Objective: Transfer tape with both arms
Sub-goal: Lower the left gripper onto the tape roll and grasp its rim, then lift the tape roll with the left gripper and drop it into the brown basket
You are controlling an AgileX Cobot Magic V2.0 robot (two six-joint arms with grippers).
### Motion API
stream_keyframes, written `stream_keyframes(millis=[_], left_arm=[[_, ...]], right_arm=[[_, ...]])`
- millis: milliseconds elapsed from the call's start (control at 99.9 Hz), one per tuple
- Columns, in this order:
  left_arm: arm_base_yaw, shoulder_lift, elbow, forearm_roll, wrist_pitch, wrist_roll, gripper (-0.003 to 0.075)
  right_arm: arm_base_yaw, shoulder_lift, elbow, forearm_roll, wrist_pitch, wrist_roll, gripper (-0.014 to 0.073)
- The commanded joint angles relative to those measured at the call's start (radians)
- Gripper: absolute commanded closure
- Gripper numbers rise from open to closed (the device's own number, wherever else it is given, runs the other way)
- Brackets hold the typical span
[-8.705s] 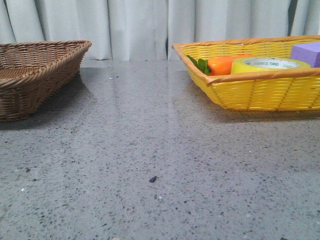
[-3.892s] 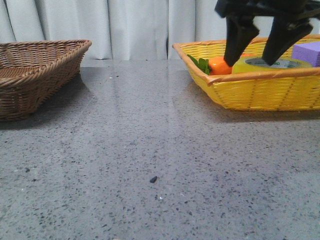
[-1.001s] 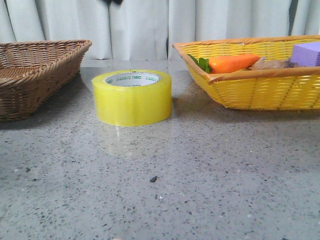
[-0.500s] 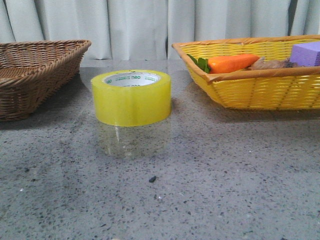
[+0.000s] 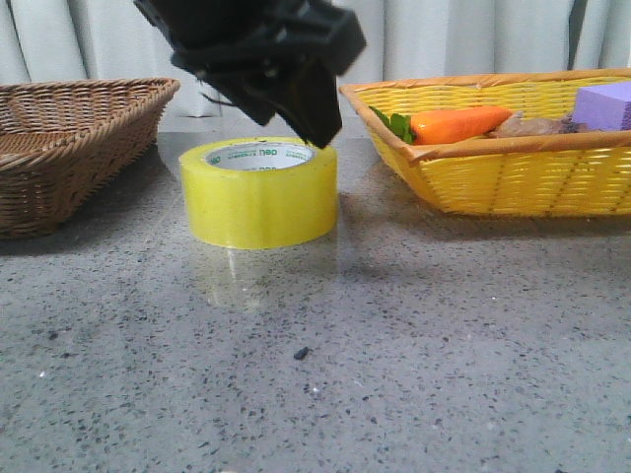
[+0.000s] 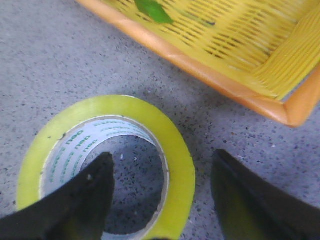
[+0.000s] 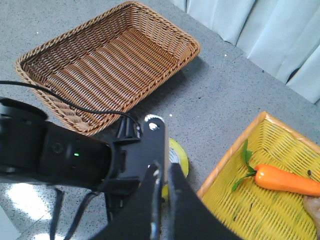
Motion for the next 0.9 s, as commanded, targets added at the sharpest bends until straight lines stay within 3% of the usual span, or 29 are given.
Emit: stream_keyframes(millis=[0,500,760,891], left_arm=[[-0.006,-0.003,-0.047,-0.005,-0.045,0.021,0.0321],[0.018,0.107,-0.058,-0.024,-0.076,0.034,0.0337],[0.018,0.107,-0.058,-0.031,-0.096,0.034,0.0599],[0.018,0.105,-0.058,-0.031,-0.096,0.034,0.0684]], right_arm=[[0.001,-0.030,-0.027,-0.017,0.011,-0.006,0.0668],[0.001,-0.030,-0.027,-0.017,0.011,-0.006,0.0668],[0.001,-0.030,-0.027,-0.017,0.011,-0.006,0.0668],[0.001,-0.030,-0.027,-0.017,0.011,-0.006,0.0668]])
